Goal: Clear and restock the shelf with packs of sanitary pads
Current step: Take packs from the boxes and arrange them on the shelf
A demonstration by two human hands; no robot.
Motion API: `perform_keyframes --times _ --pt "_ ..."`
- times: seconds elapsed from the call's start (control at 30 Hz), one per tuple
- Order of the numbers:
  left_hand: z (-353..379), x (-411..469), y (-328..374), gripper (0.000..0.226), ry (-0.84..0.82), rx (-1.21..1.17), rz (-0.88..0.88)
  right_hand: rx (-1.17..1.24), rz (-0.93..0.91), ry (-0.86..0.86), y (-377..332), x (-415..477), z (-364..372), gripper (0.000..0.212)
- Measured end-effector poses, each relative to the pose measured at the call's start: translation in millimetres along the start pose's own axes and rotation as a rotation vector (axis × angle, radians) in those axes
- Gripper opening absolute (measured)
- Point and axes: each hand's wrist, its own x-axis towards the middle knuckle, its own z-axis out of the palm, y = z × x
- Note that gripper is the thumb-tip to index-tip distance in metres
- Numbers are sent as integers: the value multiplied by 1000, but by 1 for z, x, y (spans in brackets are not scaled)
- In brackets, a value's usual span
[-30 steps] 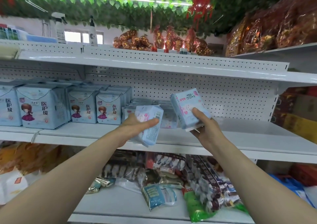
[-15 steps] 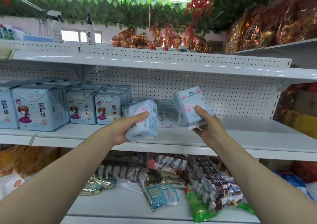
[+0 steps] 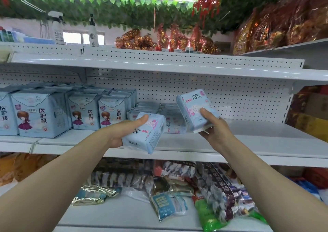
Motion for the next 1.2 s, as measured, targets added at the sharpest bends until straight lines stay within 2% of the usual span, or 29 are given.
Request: perform_keyframes --times 0.17,0.3,0.43,0.5,0.6,0.73,0.9,1.03,1.07,1.2 --pt "-8 2 4 40 -36 -109 -29 -26 -12 -28 -4 6 -2 56" --pt "-18 6 11 34 -86 -43 -55 -145 -24 -75 -6 13 -6 74" --pt "-29 12 20 36 -106 81 -70 -199 -23 -105 -5 22 -11 82" --pt "-35 15 25 51 -120 159 -48 -242 -31 -132 -6 26 -13 79" --pt "-41 20 29 91 -159 234 -15 -333 -27 -182 -9 31 -16 69" --pt "-48 31 31 107 -201 335 -3 -426 -20 -209 -16 37 -15 59" --pt "-47 38 40 80 -162 478 47 -541 -6 -242 -26 46 -12 52" --pt "-53 44 43 97 -150 575 70 -663 30 -299 -30 54 -11 54" --pt "-55 47 43 95 -147 594 68 -681 36 -302 -30 55 -11 53" --pt "-54 51 44 62 -110 647 63 -731 47 -309 -24 58 -9 52"
